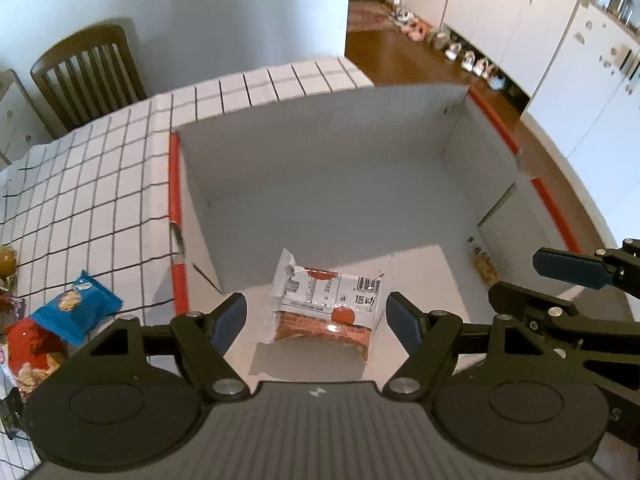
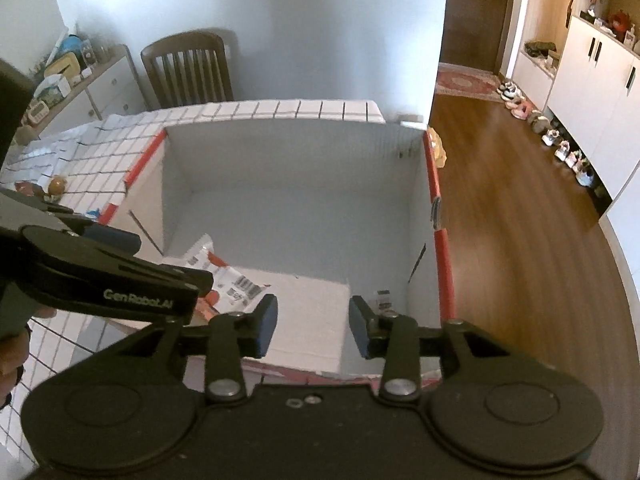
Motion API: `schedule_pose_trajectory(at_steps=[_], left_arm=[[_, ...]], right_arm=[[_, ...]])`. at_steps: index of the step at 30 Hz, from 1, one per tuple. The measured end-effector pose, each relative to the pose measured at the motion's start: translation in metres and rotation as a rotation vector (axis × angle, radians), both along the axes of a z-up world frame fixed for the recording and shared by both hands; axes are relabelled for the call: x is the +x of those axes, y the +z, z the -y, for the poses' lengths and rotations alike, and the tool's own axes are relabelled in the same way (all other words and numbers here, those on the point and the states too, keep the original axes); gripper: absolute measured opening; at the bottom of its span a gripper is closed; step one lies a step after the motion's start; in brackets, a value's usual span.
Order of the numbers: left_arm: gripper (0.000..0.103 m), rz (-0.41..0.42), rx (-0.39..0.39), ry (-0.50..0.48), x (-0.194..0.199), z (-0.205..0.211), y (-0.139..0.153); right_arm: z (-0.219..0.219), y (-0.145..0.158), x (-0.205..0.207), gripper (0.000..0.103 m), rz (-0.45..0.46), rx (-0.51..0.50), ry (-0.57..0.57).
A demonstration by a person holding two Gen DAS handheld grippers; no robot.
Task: Organize snacks
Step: 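Open both tools to release the packets into the box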
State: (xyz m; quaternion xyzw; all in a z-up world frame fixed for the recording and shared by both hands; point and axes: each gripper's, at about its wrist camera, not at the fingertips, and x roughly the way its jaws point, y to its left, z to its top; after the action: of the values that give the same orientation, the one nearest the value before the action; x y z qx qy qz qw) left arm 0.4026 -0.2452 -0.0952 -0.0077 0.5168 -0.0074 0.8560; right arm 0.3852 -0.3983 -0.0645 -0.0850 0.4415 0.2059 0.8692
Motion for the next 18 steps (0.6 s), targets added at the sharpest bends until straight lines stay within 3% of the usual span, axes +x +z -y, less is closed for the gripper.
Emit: schedule_pose_trajectory(at_steps=[14,18], left_arm=[[0.077,0.168,-0.022,0.005,-0.064,-0.014,0.06],[0.08,0.212,-0.039,0.031,-0.085,-0.027,0.073]], right_arm=[[-0.008,0.052,-0.043,0.049,0.117,0.06,0.057],[-0.014,0.064,-0.057,0.057,0.154,0.077,0.098]])
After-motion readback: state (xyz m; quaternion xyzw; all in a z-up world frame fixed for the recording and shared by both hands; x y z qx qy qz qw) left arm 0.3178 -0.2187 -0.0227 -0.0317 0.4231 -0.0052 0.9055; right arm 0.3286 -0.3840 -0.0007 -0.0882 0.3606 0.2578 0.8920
